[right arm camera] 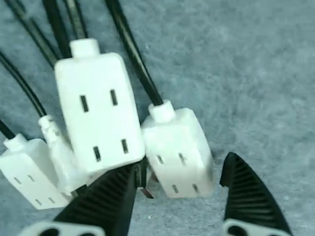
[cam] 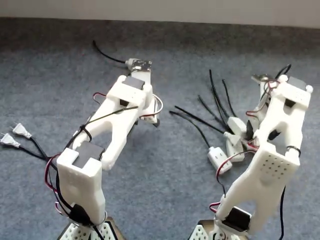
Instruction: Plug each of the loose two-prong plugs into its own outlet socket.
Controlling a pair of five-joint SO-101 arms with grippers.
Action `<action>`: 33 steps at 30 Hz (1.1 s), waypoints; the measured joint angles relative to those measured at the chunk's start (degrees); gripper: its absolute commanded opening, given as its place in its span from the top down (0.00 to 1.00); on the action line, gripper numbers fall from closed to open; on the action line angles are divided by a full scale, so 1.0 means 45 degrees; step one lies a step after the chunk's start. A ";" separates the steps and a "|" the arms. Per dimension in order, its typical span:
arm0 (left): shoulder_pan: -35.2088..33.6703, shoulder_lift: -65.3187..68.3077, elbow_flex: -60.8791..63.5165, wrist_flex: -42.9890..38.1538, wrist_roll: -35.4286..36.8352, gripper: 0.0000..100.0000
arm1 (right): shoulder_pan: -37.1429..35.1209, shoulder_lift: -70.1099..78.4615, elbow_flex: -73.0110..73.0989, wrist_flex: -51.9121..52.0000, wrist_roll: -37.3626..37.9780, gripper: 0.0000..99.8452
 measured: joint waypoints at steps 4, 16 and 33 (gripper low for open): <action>0.0000 0.0000 0.0000 -0.0176 0.0000 0.77 | -0.0078 0.0938 -0.0586 -0.0137 0.0527 0.76; 0.0000 0.0000 0.0000 -0.0234 0.0000 0.77 | 0.0156 0.2676 -0.3009 -0.0098 -0.0059 0.93; 0.0000 0.0000 0.0000 -0.0234 0.0000 0.77 | -0.0176 0.0781 -0.8772 0.1328 -0.3048 0.93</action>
